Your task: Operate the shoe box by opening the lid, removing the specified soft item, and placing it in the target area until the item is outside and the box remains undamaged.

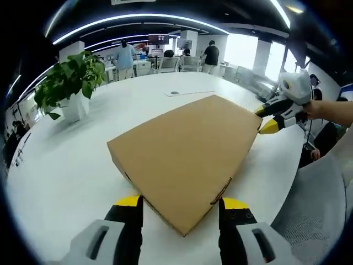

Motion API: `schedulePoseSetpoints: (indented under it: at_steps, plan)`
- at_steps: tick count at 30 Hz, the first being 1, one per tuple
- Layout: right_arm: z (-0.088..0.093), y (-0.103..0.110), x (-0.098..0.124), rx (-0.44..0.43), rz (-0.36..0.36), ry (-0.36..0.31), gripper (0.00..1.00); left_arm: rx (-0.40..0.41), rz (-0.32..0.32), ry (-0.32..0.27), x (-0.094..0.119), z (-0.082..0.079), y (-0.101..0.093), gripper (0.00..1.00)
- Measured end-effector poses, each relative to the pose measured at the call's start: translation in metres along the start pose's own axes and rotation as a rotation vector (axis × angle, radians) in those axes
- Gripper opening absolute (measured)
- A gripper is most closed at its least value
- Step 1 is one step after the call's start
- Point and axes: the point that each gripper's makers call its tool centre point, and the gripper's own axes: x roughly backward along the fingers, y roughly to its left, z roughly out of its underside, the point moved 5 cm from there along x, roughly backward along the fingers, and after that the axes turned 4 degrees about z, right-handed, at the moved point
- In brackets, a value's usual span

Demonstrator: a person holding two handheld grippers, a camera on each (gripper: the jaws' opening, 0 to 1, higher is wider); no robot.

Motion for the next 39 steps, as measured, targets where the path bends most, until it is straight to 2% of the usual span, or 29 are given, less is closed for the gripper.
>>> schedulePoseSetpoints:
  at_steps: [9,14,22,39]
  plan:
    - [0.003,0.019,0.002,-0.022,0.018,-0.008,0.30,-0.062,0.052,0.051,0.003,0.000,0.019,0.55]
    - [0.003,0.029,0.002,-0.037,0.024,-0.015,0.29,-0.082,0.078,0.051,0.007,0.002,0.027,0.55]
    - [0.003,0.047,0.002,-0.035,0.021,-0.020,0.28,-0.086,0.072,0.063,0.010,0.010,0.037,0.55]
    - [0.004,0.064,0.003,-0.059,0.018,-0.047,0.27,-0.056,0.049,0.049,0.023,0.016,0.031,0.53]
